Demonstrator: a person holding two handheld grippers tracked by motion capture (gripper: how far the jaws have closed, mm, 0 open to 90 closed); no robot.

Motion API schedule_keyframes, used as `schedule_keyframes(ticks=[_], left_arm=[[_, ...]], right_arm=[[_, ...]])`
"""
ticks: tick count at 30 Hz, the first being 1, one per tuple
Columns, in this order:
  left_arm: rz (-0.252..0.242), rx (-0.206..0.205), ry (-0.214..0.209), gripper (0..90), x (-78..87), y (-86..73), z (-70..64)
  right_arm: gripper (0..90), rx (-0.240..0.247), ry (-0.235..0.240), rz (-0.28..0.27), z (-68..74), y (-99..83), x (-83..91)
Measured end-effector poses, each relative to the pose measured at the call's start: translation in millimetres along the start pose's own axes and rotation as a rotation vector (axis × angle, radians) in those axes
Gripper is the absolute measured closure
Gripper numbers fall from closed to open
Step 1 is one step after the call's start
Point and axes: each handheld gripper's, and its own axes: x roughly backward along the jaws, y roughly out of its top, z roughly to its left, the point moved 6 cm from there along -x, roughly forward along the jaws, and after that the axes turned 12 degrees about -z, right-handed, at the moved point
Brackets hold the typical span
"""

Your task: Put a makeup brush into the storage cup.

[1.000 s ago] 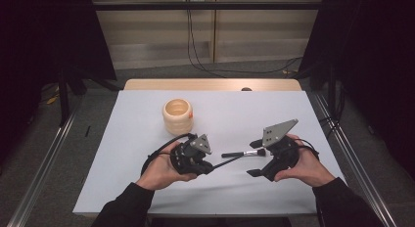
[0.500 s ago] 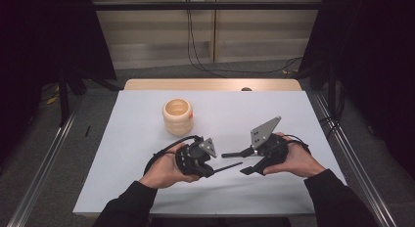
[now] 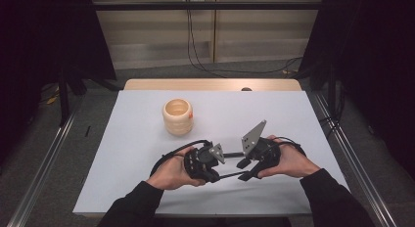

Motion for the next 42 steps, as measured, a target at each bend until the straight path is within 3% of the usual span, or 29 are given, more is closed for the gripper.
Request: schedule_keyframes(ticks=[1,4,9,12,13,14,15,20,23,25,26,32,37,38,42], left_arm=[[0.008,-0.007,-0.021,83.5,0.2,-0.7,-0.5],[0.005,-0.007,-0.032,83.4,-0.9,-1.2,-1.5],[-0.010,0.015,-0.025,83.5,-4.0,-0.3,-2.0],[-0.004,0.005,-0.035,83.5,-4.6,0.0,-2.7],[0.016,-0.023,-0.040,83.4,-3.4,-0.3,-1.3],[-0.008,0.009,-0.042,83.5,-5.1,0.6,-3.9],[-0.010,0.007,-0.039,83.4,-5.7,0.7,-4.4],[-0.008,-0.011,-0.050,83.4,-5.6,1.3,-4.9],[0.005,-0.051,-0.066,83.4,-3.9,0.9,-2.8],[-0.022,0.000,-0.056,83.4,-4.9,1.2,-6.8],[-0.014,-0.027,-0.067,83.4,-4.3,1.1,-5.5],[-0.026,-0.032,-0.074,83.2,-4.7,1.1,-6.2],[-0.058,0.016,-0.061,82.4,-6.1,0.6,-4.8],[-0.064,0.001,-0.059,82.0,-5.8,0.9,-2.8],[-0.104,0.034,-0.058,74.7,-2.4,2.9,0.1]], right_arm=[[58.6,-0.005,0.002,0.008,0.4,-0.5,-0.8],[64.4,-0.006,0.031,0.015,1.1,-1.4,-6.2],[69.0,0.004,0.042,0.014,0.8,-3.1,-14.0],[70.3,0.016,0.047,0.013,-0.1,-4.1,-18.1],[71.1,0.011,0.050,0.022,0.6,-4.8,-19.5],[72.5,0.017,0.052,0.020,0.5,-4.7,-20.5],[74.1,0.023,0.057,0.022,1.3,-4.5,-21.5],[82.3,0.046,0.058,0.020,2.3,-4.3,-24.4],[84.5,0.060,0.068,0.018,3.5,-5.5,-24.3],[84.9,0.079,0.073,0.014,4.9,-5.3,-24.3],[85.0,0.089,0.072,0.012,4.9,-5.2,-24.3],[85.3,0.096,0.077,0.007,6.8,-6.0,-22.7],[85.2,0.089,0.074,-0.005,4.8,-7.7,-22.7],[85.3,0.081,0.067,-0.002,4.6,-8.0,-21.5],[85.3,0.069,0.071,-0.010,4.2,-7.7,-19.0]])
